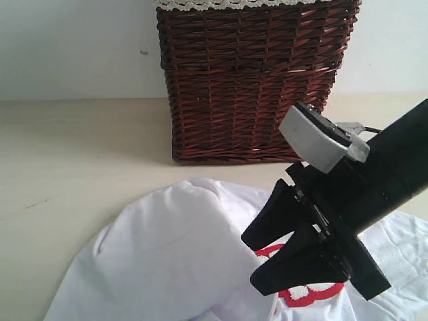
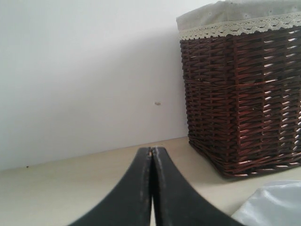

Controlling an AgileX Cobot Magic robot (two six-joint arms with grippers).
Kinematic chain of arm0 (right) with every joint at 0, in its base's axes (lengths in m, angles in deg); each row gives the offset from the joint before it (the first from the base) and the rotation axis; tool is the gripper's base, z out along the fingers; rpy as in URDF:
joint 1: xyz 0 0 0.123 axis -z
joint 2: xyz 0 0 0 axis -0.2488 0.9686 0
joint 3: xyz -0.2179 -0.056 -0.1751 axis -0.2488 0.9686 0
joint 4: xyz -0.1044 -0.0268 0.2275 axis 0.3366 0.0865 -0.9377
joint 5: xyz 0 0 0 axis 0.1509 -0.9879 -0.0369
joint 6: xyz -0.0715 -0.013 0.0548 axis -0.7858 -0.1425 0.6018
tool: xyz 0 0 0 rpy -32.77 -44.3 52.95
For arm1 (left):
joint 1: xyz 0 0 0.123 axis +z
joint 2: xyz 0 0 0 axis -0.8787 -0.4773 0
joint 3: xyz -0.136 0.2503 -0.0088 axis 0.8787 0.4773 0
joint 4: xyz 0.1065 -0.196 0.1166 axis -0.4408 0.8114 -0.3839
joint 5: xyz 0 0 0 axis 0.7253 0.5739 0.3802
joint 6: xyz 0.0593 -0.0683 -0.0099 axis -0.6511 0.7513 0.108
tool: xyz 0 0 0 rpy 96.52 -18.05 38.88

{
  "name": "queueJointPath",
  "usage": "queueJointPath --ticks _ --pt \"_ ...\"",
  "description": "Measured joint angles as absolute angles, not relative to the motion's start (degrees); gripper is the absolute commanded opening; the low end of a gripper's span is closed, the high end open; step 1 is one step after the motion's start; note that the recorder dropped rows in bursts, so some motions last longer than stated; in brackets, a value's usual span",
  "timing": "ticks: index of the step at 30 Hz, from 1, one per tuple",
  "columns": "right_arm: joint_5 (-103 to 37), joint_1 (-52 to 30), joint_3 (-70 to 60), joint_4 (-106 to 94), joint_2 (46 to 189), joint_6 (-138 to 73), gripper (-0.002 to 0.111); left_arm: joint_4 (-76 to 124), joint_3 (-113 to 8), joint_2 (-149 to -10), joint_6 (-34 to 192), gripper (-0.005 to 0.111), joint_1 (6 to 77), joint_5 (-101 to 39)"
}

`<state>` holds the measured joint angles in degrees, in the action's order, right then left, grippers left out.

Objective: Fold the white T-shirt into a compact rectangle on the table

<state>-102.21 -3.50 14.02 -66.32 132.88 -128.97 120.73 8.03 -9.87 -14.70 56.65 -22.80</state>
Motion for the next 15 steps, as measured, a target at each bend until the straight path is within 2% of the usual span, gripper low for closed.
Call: queueJointPath --ticks 3,8,10,15 --pt "-102.2 -3.5 14.0 -68.3 131.6 -127.9 0.064 120.7 8.0 -9.9 -14.7 0.0 56.6 -22.8" --pt "-102.3 -3.2 7.6 -73.4 119.6 -123.6 0.061 120.7 8.0 -9.9 -14.7 0.0 56.6 -22.8" --pt "-102.4 -2.1 6.4 -67.0 117.5 -118.7 0.053 120.7 8.0 -9.9 -14.7 0.0 56.6 -22.8" --pt "-100.6 0.3 8.6 -42.0 118.5 -105.7 0.022 120.7 8.0 -9.9 -14.7 0.0 56.6 -22.8"
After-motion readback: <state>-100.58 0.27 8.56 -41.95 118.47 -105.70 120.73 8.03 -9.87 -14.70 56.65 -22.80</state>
